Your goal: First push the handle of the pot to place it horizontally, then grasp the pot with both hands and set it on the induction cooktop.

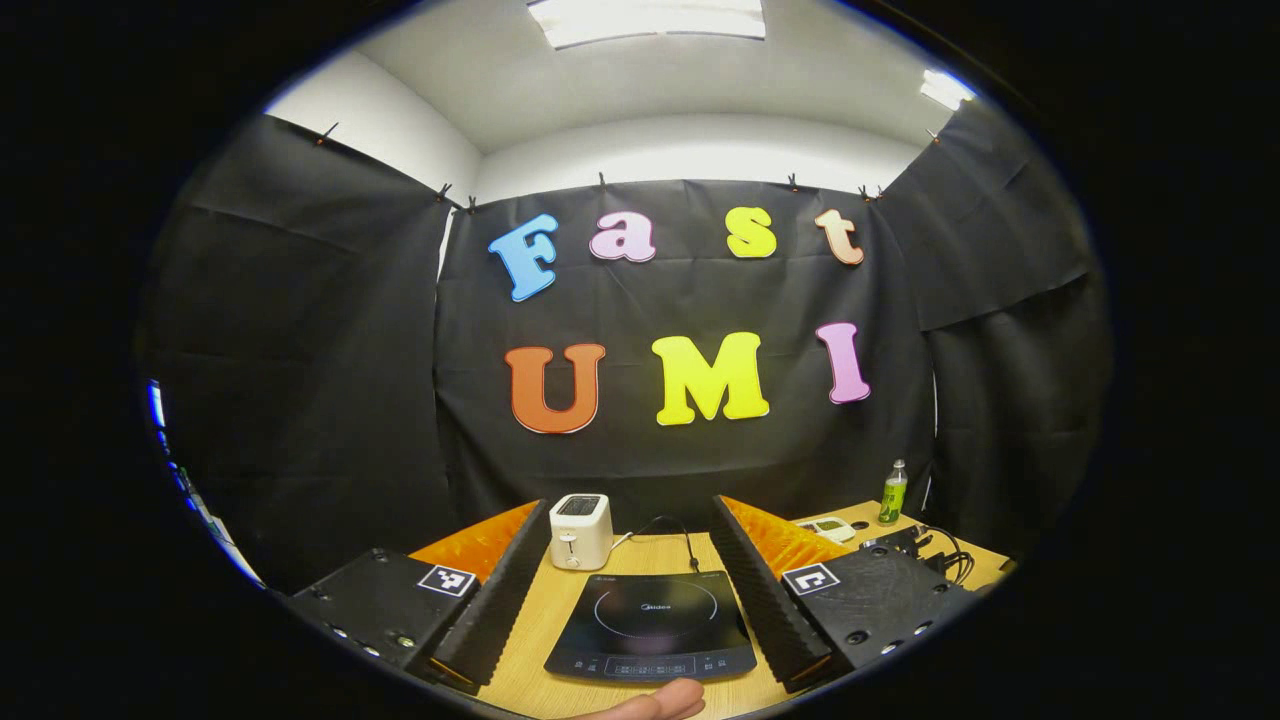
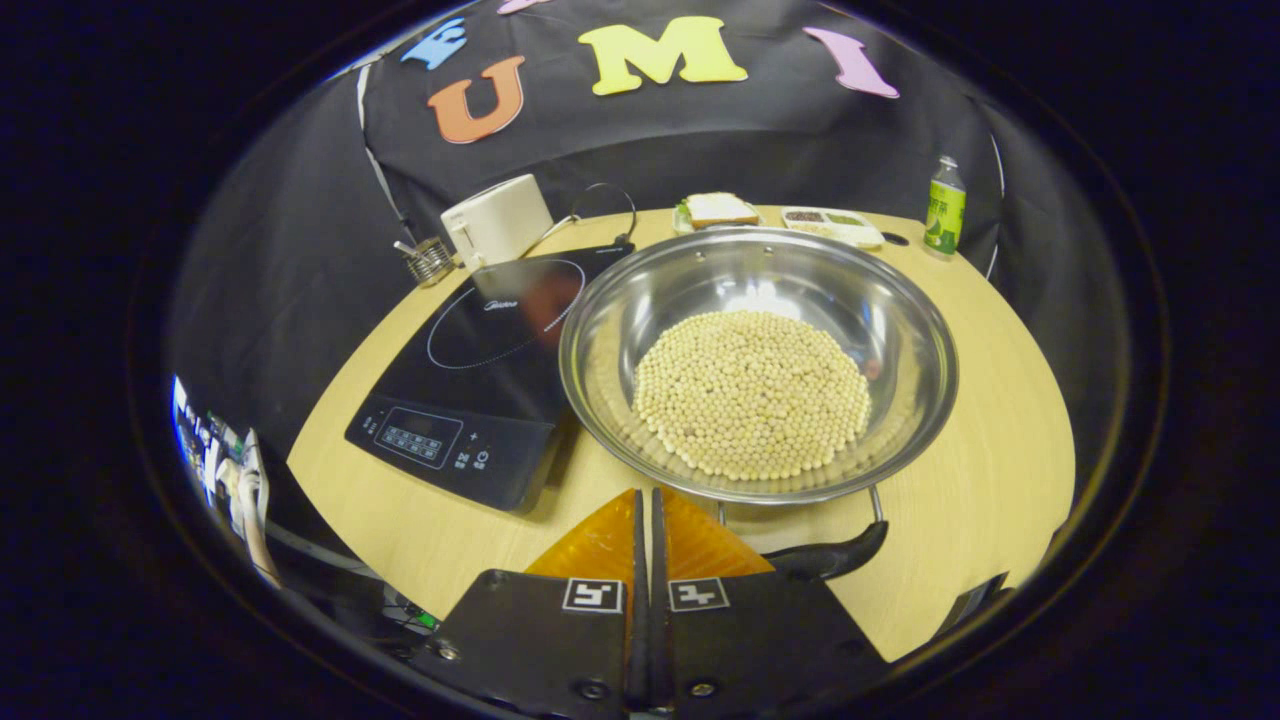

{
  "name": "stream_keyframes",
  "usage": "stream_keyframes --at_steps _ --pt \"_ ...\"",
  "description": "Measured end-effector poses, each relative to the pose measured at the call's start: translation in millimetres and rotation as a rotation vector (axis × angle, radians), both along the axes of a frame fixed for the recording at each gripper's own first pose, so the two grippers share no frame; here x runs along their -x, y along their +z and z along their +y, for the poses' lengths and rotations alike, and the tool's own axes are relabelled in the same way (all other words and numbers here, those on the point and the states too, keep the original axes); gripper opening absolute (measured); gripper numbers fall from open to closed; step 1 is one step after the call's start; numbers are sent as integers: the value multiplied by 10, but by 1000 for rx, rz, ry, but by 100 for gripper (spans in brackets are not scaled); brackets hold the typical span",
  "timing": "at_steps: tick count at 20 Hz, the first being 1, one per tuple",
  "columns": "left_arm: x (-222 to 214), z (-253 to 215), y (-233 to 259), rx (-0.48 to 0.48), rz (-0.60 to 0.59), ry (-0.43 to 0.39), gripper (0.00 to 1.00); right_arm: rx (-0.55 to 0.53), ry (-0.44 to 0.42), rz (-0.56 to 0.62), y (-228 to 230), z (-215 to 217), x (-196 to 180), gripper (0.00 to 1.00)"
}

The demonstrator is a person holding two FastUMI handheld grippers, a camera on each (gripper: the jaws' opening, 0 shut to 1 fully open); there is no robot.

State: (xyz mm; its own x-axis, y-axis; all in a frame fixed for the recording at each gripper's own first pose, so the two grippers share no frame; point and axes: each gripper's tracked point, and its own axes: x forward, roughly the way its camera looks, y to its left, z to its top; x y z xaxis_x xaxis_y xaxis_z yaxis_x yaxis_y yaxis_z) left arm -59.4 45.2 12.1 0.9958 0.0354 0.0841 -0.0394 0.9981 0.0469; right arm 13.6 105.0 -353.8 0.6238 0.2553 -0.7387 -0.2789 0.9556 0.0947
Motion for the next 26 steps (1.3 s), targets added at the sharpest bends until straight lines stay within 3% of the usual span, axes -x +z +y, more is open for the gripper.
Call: stream_keyframes --at_steps 13,17,18,19,26 --pt "-22 -10 -116 31 14 -17 96 60 -8 -25 52 -610 -41 4" --pt "9 -44 -116 28 6 -26 95 98 -13 -38 85 -839 -73 0" --pt "40 -69 -117 29 4 -29 100 98 -16 -38 98 -882 -85 1" --pt "69 -85 -115 30 3 -32 95 93 -19 -35 106 -919 -90 1" --pt "89 -187 -85 7 -4 -52 95 129 -51 -57 170 -1328 -254 4"
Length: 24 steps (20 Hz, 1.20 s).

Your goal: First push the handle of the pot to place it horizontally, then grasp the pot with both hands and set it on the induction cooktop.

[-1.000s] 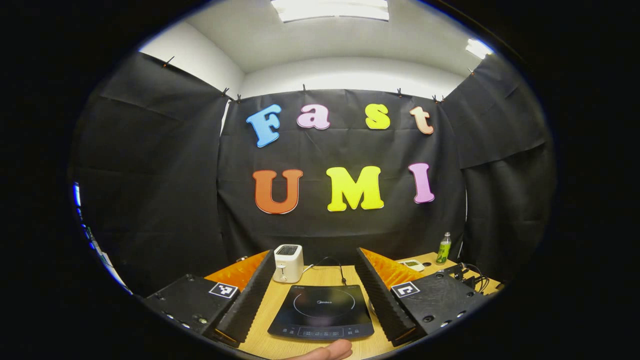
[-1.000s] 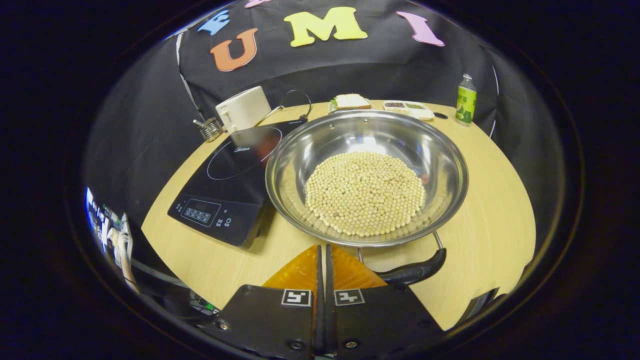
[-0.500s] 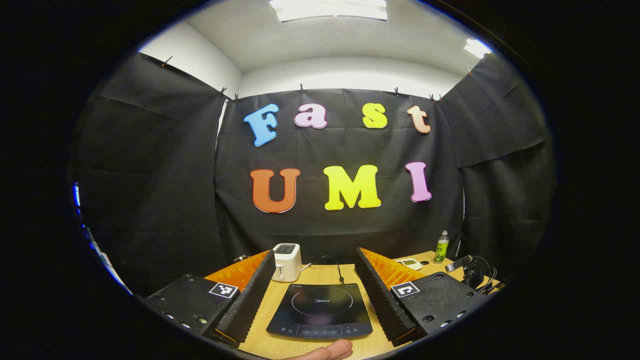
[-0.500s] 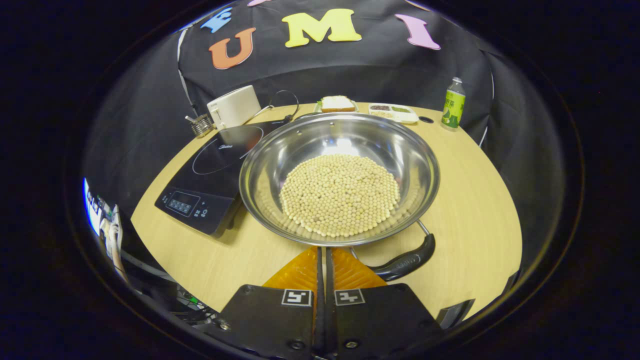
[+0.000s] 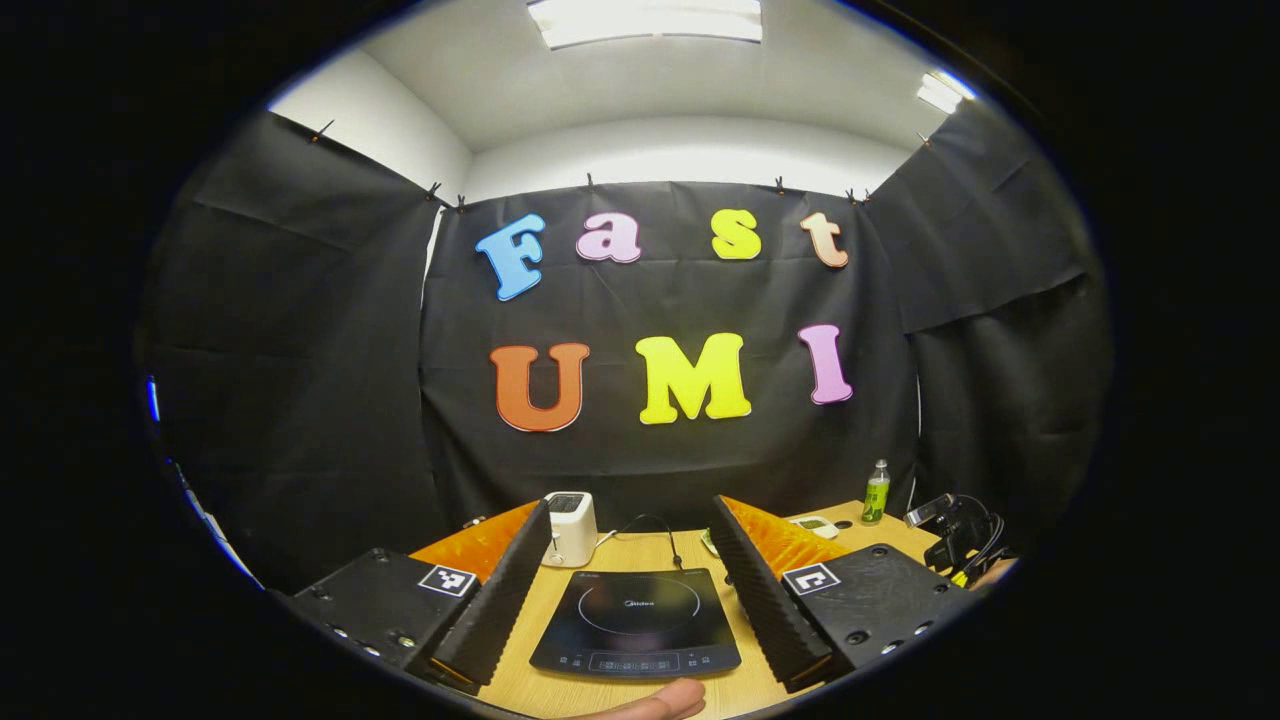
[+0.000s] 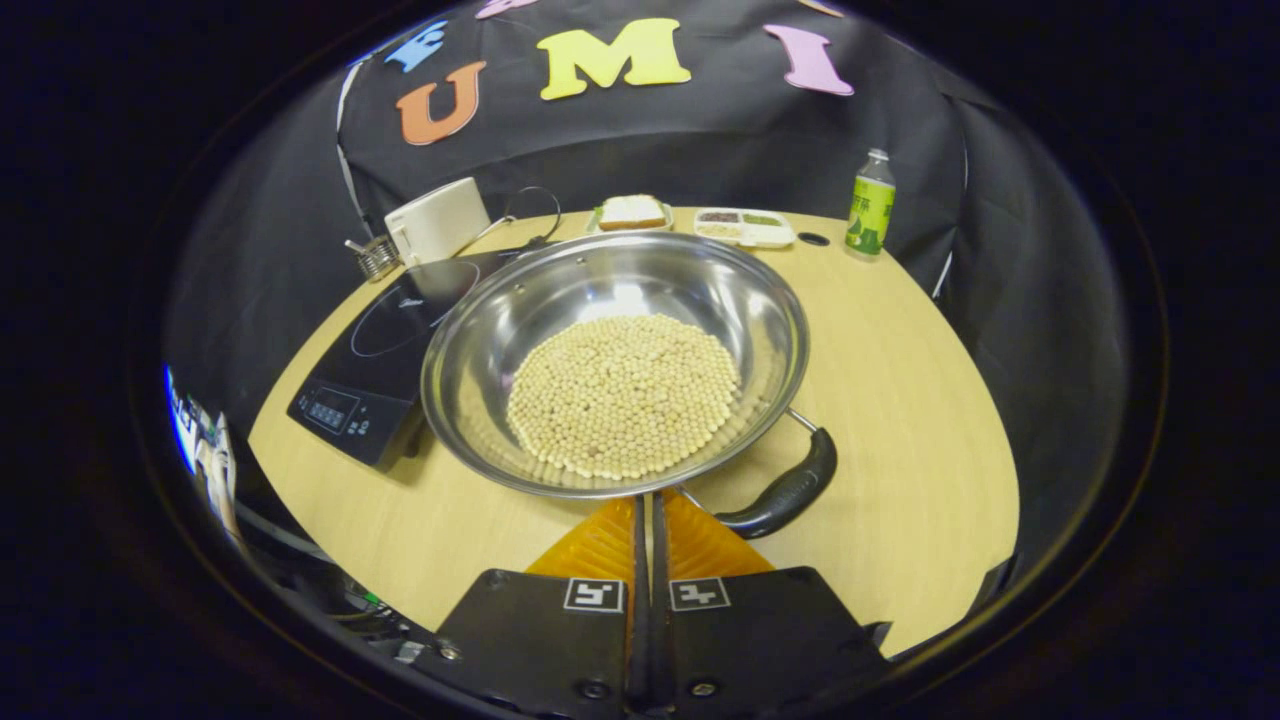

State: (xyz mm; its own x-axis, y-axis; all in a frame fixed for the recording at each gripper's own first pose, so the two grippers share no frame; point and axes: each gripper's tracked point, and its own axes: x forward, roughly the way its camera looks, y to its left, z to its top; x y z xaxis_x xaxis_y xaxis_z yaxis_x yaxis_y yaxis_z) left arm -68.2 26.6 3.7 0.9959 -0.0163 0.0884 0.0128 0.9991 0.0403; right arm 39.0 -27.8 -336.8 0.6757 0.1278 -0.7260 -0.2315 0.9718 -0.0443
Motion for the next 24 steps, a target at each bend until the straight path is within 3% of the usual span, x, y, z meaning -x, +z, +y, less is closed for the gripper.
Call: stream_keyframes --at_steps 6,7,11,12,13,14,24 --pt "-1 -47 -46 3 6 -6 95 14 -28 -23 81 -274 -151 4" --pt "-13 -63 -58 2 9 -7 95 21 -34 -29 89 -338 -195 0" --pt "-79 -121 -130 -2 24 -11 95 54 -57 -58 126 -560 -396 4" --pt "-106 -142 -150 -2 28 -15 100 63 -54 -69 140 -600 -448 4" --pt "-125 -148 -173 1 32 -17 95 71 -49 -79 150 -634 -493 0" --pt "-149 -170 -190 4 36 -20 95 76 -45 -90 163 -660 -546 4" --pt "-470 -396 -675 35 155 -55 96 102 -46 -193 301 -733 -979 4"
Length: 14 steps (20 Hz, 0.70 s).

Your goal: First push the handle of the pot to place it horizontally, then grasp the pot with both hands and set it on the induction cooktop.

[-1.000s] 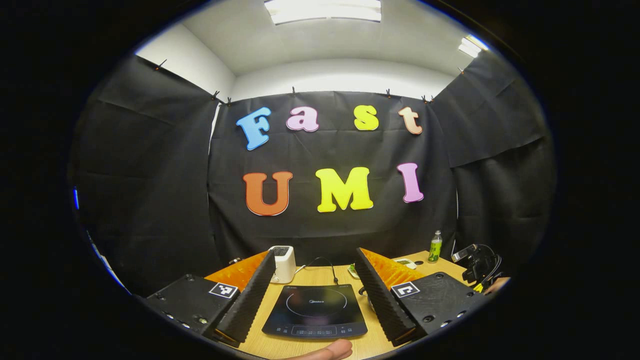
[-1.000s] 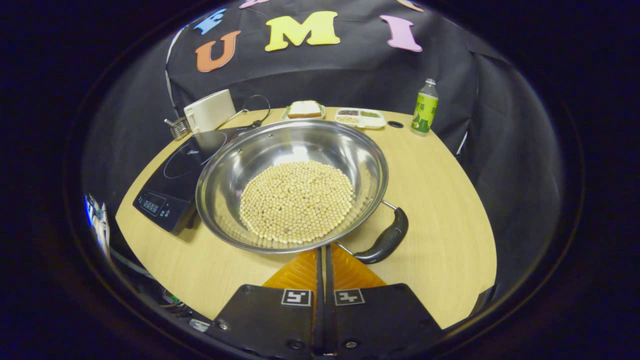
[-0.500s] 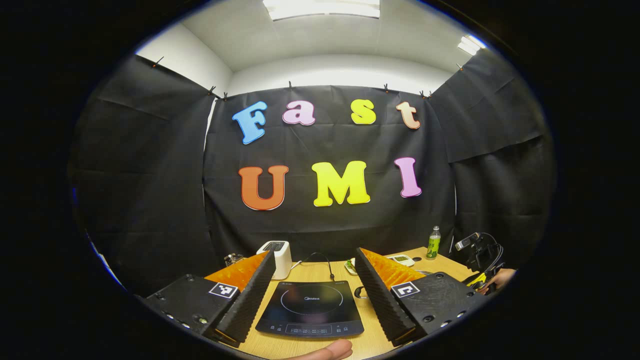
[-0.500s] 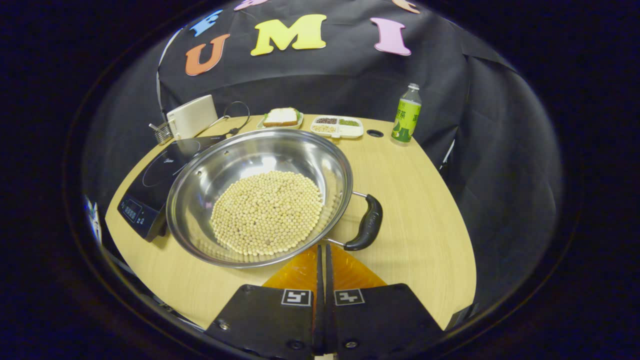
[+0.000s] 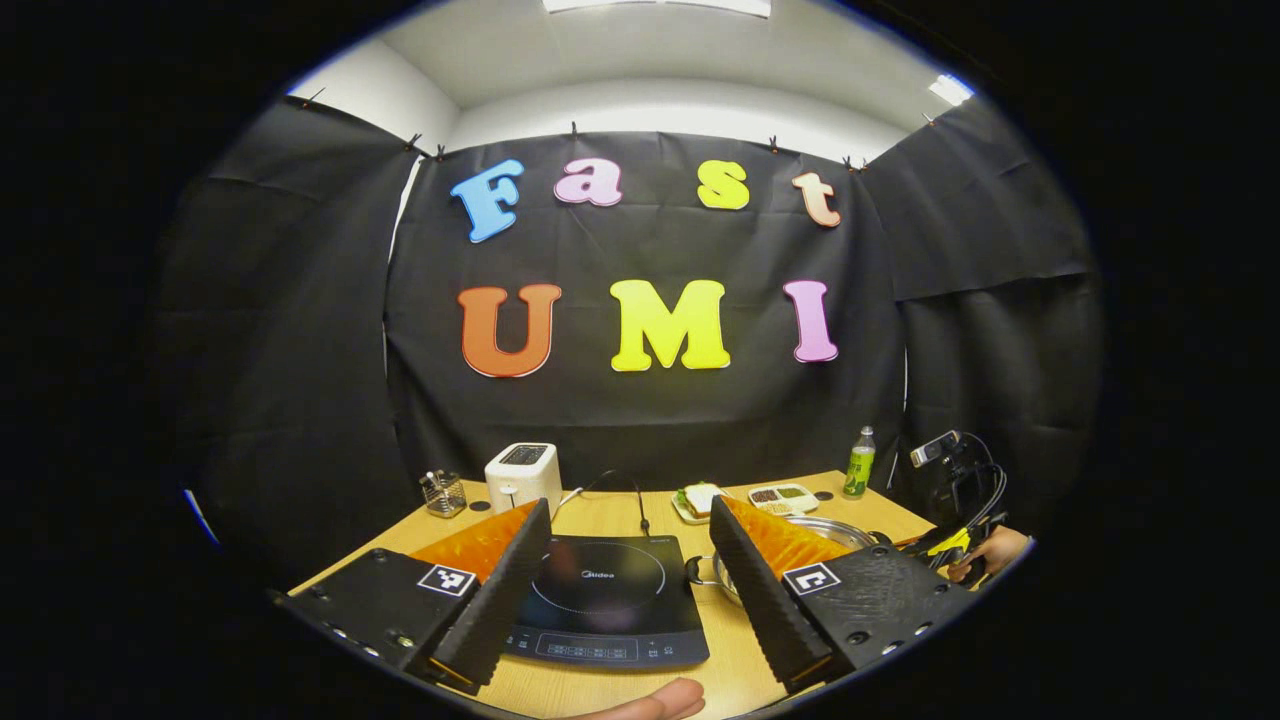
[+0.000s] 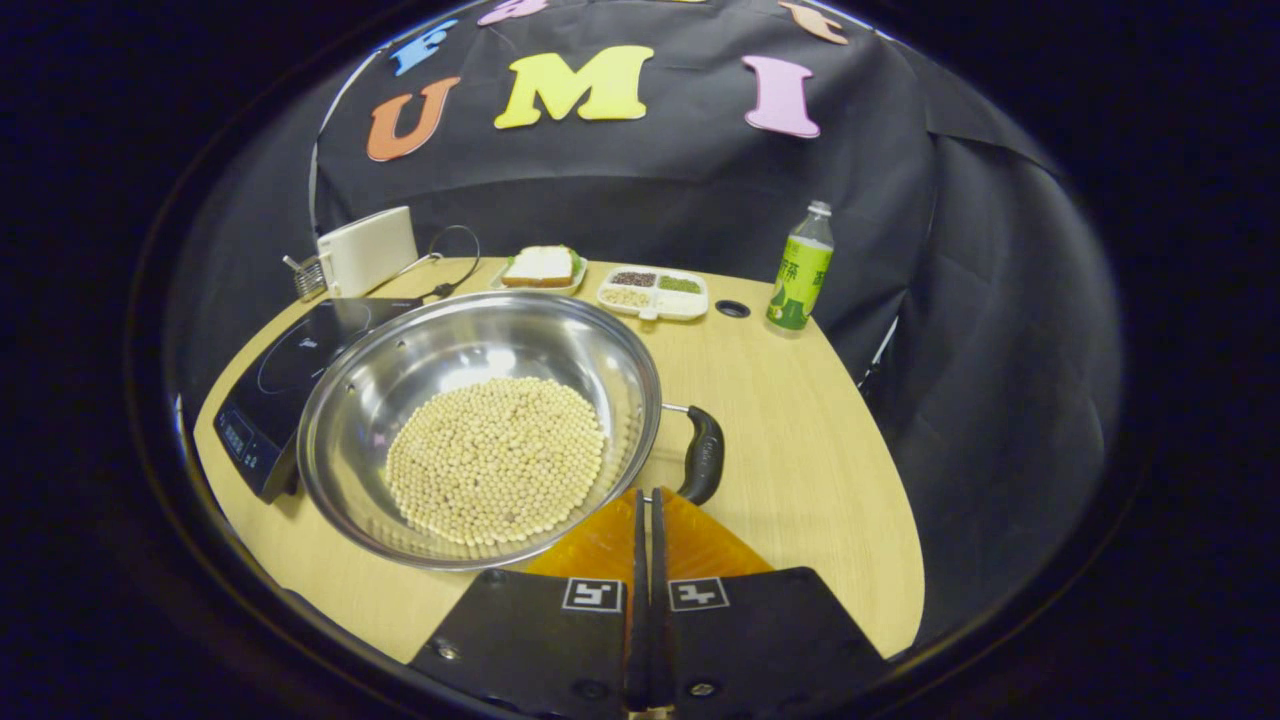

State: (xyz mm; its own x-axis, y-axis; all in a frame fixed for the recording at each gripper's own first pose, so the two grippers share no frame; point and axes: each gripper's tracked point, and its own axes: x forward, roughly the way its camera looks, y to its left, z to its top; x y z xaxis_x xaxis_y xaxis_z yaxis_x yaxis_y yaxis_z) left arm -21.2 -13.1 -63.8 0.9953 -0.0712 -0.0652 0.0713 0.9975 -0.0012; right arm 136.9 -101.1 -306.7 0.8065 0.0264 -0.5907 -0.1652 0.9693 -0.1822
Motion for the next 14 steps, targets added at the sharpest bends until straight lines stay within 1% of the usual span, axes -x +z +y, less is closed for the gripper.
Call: stream_keyframes --at_steps 5,7,10,11,12,13,14 --pt "-94 -139 -118 -1 26 -17 96 -18 7 -26 16 28 -59 4" --pt "-156 -181 -200 12 43 -24 95 -38 12 -59 111 70 -43 4" --pt "-252 -286 -340 56 85 -54 96 -13 1 -125 310 47 -1 4" --pt "-279 -304 -362 64 95 -59 96 -11 -1 -144 380 59 25 1" --pt "-312 -320 -395 67 103 -61 96 -11 -2 -162 449 73 58 4" --pt "-371 -319 -430 70 109 -61 100 -13 1 -183 525 90 71 4" --pt "-430 -332 -495 70 120 -60 96 -13 -1 -202 569 95 128 10"
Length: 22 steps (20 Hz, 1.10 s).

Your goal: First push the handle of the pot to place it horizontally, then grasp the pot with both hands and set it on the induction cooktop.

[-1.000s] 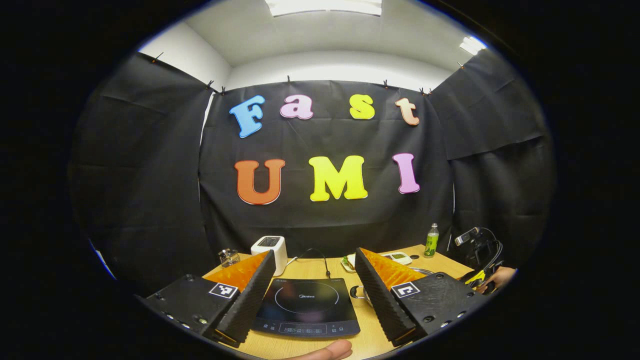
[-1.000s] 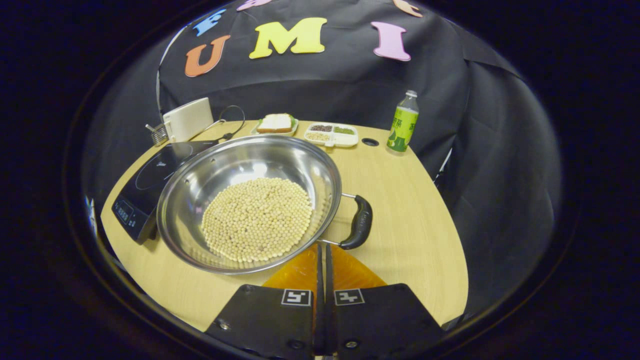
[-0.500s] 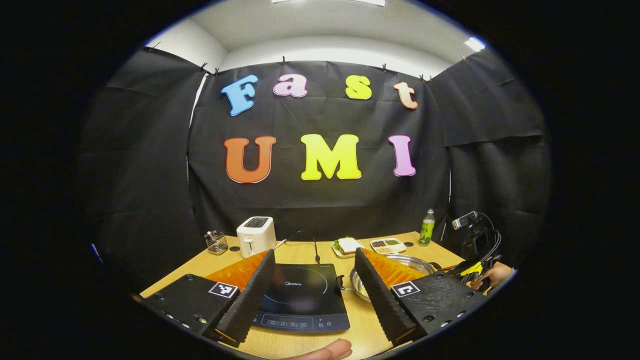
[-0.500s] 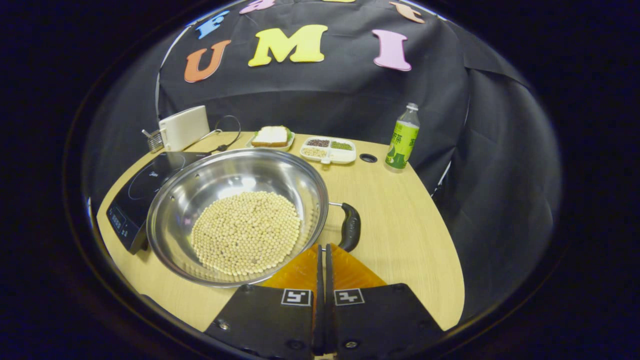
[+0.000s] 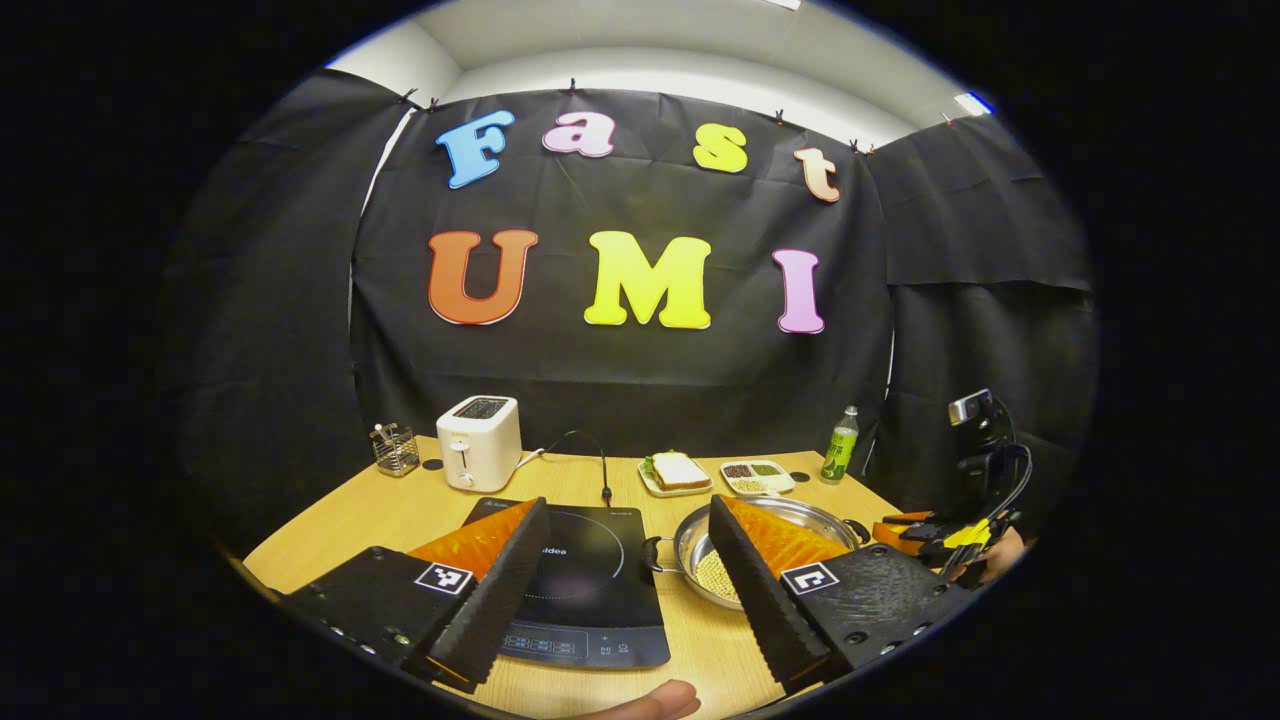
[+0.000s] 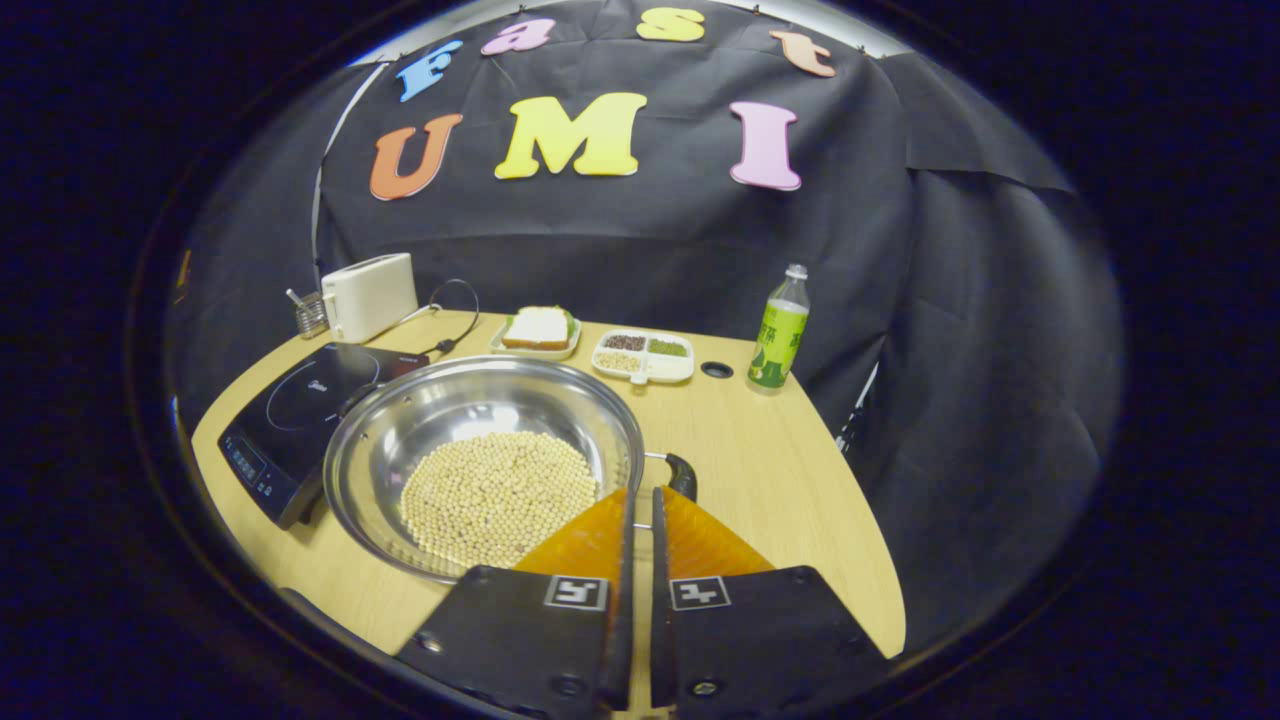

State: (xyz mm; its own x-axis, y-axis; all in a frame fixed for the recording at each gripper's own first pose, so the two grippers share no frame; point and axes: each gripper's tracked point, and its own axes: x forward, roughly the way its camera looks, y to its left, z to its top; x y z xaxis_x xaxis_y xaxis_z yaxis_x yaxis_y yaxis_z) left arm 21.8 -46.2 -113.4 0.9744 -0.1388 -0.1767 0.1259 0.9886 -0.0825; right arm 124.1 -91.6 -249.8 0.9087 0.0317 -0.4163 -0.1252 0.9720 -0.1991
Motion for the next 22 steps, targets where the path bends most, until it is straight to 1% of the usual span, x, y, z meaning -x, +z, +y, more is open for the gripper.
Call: stream_keyframes --at_steps 2,3,4,5,6,7,8,9,11,12,17,18,19,20,22 --pt "-105 -40 -105 -1 14 -3 96 12 -71 -45 116 -137 -25 27" --pt "-163 -70 -195 -2 28 -9 95 6 -82 -63 210 -161 7 30" --pt "-214 -107 -302 -5 48 -17 95 -13 -79 -75 246 -140 12 35" --pt "-279 -136 -436 -9 72 -22 95 -28 -81 -83 238 -103 14 46" --pt "-329 -166 -540 -15 94 -26 95 -42 -82 -83 239 -114 20 55" --pt "-390 -196 -636 -20 114 -32 95 -54 -82 -83 237 -126 0 83" --pt "-459 -239 -724 -24 131 -39 96 -59 -91 -77 220 -143 -16 88" --pt "-530 -282 -825 -26 149 -45 95 -63 -94 -67 194 -157 -35 100" --pt "-662 -341 -1012 -31 190 -47 95 -78 -101 -53 138 -164 -112 100" --pt "-734 -383 -1079 -32 206 -52 96 -80 -104 -46 116 -164 -146 98" --pt "-1032 -523 -1430 -63 280 -68 96 -90 -110 -27 1 -166 -370 98" --pt "-1091 -554 -1516 -67 303 -74 96 -95 -113 -18 -37 -173 -414 98" --pt "-1134 -583 -1618 -68 327 -79 96 -101 -116 -6 -87 -172 -459 100" --pt "-1168 -603 -1712 -69 357 -85 96 -107 -121 7 -143 -180 -511 98" --pt "-1241 -666 -1825 -74 388 -101 96 -130 -122 32 -249 -173 -603 98"
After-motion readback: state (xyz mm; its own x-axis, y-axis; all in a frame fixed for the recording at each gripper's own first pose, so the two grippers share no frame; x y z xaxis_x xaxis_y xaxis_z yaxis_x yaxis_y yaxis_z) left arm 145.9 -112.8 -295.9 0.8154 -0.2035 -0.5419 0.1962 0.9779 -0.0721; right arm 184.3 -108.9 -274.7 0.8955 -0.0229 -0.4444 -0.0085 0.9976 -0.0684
